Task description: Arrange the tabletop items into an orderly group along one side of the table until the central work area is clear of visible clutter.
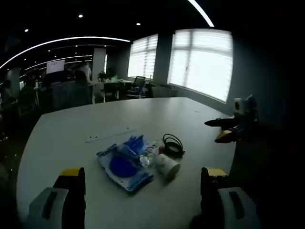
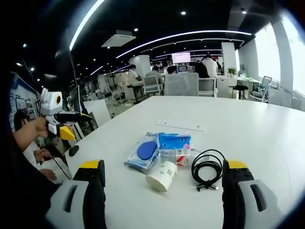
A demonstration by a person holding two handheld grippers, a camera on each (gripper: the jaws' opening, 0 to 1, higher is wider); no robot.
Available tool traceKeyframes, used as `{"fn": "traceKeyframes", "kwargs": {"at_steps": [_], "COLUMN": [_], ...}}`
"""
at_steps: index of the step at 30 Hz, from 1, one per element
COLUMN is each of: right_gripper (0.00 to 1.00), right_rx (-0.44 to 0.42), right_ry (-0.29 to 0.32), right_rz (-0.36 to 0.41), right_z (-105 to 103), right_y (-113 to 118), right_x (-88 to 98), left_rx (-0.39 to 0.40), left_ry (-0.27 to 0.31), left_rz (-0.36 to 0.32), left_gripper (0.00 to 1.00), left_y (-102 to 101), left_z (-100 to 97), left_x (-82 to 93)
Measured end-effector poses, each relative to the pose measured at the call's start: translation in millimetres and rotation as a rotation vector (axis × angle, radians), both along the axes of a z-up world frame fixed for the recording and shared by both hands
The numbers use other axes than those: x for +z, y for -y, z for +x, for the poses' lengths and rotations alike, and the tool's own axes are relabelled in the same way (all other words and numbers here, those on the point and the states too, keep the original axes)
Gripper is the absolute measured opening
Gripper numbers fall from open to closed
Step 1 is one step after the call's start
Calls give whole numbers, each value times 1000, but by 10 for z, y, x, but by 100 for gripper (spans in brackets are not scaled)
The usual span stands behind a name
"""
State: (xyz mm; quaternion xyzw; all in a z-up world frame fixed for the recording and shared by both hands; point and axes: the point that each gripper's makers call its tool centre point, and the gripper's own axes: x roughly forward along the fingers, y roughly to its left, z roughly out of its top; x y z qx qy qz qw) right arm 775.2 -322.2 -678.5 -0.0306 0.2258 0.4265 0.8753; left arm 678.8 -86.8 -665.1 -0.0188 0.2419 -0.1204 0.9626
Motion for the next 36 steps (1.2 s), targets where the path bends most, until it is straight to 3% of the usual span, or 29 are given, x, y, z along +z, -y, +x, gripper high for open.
{"fn": "traceKeyframes", "kwargs": {"at_steps": [36], "right_gripper": [100], "right_rx": [2], "right_ry": [3], "right_rz": [-22], "right_z": [-44], "right_y": [11], "right_x": [-48], "left_rx": [-22], "left_ry": [-35], "left_rz": [29], "left_gripper": [100], "left_y": [-62], "left_z": [29], "left_x": [-151]}}
